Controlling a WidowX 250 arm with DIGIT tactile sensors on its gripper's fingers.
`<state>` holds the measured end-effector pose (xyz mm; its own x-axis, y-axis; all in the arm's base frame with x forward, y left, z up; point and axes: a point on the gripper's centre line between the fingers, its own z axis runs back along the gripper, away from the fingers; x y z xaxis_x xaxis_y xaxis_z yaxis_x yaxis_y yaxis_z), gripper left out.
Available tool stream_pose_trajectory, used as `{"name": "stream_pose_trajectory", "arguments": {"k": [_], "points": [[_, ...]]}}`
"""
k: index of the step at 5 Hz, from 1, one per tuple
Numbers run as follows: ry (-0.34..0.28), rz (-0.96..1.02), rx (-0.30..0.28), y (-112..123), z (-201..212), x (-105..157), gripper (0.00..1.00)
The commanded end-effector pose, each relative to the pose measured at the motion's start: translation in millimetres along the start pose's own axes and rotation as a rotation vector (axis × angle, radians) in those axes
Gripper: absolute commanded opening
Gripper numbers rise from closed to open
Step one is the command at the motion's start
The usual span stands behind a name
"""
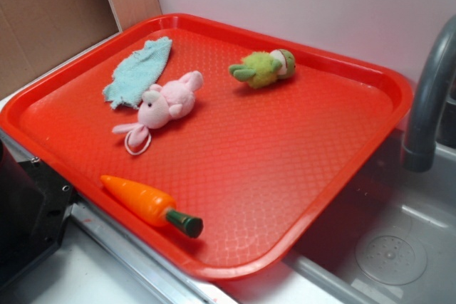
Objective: Grab the green animal.
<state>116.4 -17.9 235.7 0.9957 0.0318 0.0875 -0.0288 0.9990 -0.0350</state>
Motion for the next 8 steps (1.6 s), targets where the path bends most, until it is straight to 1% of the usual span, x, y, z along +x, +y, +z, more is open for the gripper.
{"name": "stream_pose_trajectory", "arguments": {"k": [1,2,3,4,5,6,7,8], "points": [[0.0,0.0,0.0,0.0,0.0,0.0,1.0],[-0.071,0.058,0.031,0.4,-9.4,16.0,1.0],[-0.113,0.083,0.051,-0.8,-28.2,38.8,1.0],[-0.139,0.062,0.021,-1.3,-46.2,55.3,1.0],[-0.189,0.035,0.014,-6.1,-75.6,81.7,1.0],[-0.23,0.004,0.032,-11.8,-99.9,109.1,1.0],[-0.272,-0.018,0.031,-13.5,-116.7,129.3,1.0],[-0.28,-0.068,0.013,-13.9,-144.9,157.7,1.0]]}}
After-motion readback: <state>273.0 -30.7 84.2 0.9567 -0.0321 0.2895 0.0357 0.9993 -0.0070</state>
